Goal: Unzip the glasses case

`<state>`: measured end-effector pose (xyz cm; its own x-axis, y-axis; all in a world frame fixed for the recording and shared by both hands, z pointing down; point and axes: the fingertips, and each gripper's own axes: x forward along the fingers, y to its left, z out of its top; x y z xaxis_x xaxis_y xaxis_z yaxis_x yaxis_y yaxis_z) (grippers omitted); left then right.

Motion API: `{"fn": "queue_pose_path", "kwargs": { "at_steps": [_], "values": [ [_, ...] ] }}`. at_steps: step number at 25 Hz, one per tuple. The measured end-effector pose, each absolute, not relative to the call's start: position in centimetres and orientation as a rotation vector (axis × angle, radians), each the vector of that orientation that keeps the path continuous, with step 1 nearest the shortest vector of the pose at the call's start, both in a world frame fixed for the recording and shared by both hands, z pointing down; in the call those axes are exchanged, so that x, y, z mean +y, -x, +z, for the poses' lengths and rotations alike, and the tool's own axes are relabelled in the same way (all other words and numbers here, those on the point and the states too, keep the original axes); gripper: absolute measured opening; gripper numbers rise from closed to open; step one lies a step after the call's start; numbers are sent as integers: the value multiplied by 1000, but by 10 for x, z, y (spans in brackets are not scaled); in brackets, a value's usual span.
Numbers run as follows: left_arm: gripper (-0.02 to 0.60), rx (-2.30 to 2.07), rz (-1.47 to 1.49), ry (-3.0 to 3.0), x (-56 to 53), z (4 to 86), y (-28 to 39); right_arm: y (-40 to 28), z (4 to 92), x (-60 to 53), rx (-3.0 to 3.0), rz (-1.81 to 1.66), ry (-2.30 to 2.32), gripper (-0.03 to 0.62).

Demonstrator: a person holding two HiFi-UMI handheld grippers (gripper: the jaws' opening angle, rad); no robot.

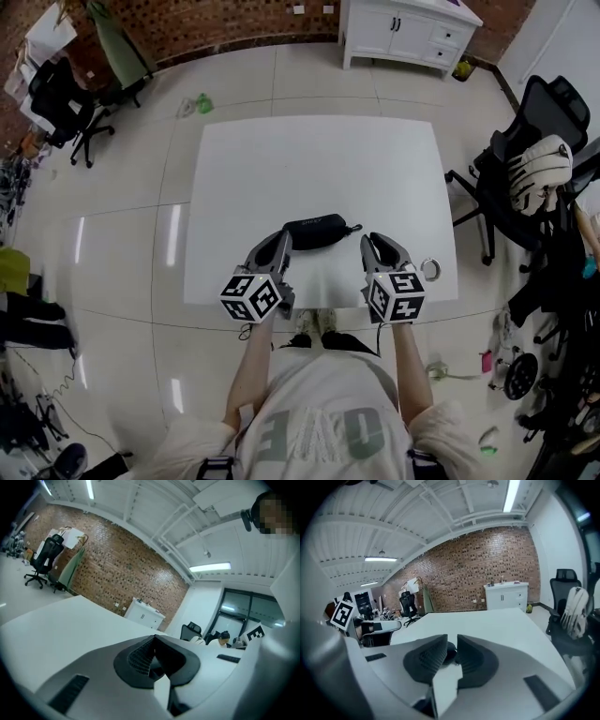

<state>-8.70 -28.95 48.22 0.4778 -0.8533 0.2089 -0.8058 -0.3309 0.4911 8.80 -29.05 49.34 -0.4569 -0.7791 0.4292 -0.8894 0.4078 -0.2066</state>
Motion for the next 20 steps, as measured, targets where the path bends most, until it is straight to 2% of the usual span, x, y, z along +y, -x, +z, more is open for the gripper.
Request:
{"fn": "queue_pose_path", "kwargs": {
  "at_steps": [13,20],
  "values": [
    [3,-1459,-266,-2183,-237,458,96,-69,473,-253,-2588,743,-1426,60],
    [3,-1412,-362,-2251,-149,443,115,-55,468,-161,-2596,745,-1482,60]
  ]
}}
